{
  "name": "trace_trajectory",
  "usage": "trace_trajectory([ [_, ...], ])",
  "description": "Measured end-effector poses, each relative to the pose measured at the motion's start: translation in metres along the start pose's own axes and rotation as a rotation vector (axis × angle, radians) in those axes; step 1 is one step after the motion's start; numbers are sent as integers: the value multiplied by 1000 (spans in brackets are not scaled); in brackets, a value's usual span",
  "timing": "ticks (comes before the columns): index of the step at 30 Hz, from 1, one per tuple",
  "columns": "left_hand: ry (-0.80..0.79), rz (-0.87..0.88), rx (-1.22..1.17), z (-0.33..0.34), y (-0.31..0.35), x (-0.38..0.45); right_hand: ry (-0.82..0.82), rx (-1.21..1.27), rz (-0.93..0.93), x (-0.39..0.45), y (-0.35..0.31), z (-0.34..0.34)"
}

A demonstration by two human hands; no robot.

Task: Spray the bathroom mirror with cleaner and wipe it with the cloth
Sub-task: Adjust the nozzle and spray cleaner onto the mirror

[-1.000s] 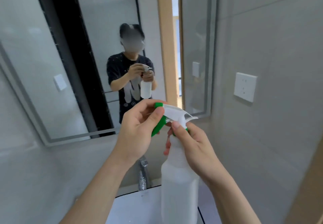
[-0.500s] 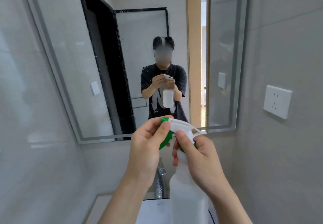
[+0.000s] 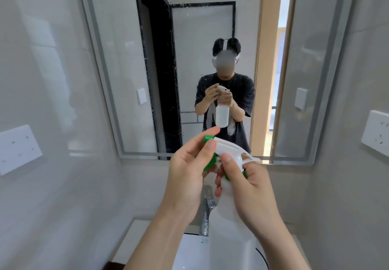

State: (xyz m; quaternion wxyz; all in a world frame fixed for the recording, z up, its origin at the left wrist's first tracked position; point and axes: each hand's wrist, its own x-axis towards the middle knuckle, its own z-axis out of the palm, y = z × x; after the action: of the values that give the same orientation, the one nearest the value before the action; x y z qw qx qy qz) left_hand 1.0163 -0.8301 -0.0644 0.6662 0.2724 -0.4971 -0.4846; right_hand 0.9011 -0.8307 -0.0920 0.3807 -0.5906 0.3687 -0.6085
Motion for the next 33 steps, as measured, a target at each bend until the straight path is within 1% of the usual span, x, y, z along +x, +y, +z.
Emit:
trace_trajectory([
  [3, -67, -8, -41, 1, 2, 2, -6, 14, 4, 1, -3, -4],
  [10, -38, -19, -67, 10, -2, 4, -26, 14, -13, 1, -10, -18],
  [15, -30, -42, -85, 17, -6, 3, -8, 3, -20, -1, -11, -22],
  [19, -16, -50, -64, 17, -8, 2, 8, -1, 8, -5, -16, -23],
  [22, -84, -15, -37, 14, -9, 0, 21, 10, 16, -5, -17, -25],
  [25, -99, -13, -41, 13, -8, -2, 14, 2, 20, -5, -16, -24],
  [33, -16, -20, -27, 8, -10, -4, -1, 0, 60, -11, -14, -19],
])
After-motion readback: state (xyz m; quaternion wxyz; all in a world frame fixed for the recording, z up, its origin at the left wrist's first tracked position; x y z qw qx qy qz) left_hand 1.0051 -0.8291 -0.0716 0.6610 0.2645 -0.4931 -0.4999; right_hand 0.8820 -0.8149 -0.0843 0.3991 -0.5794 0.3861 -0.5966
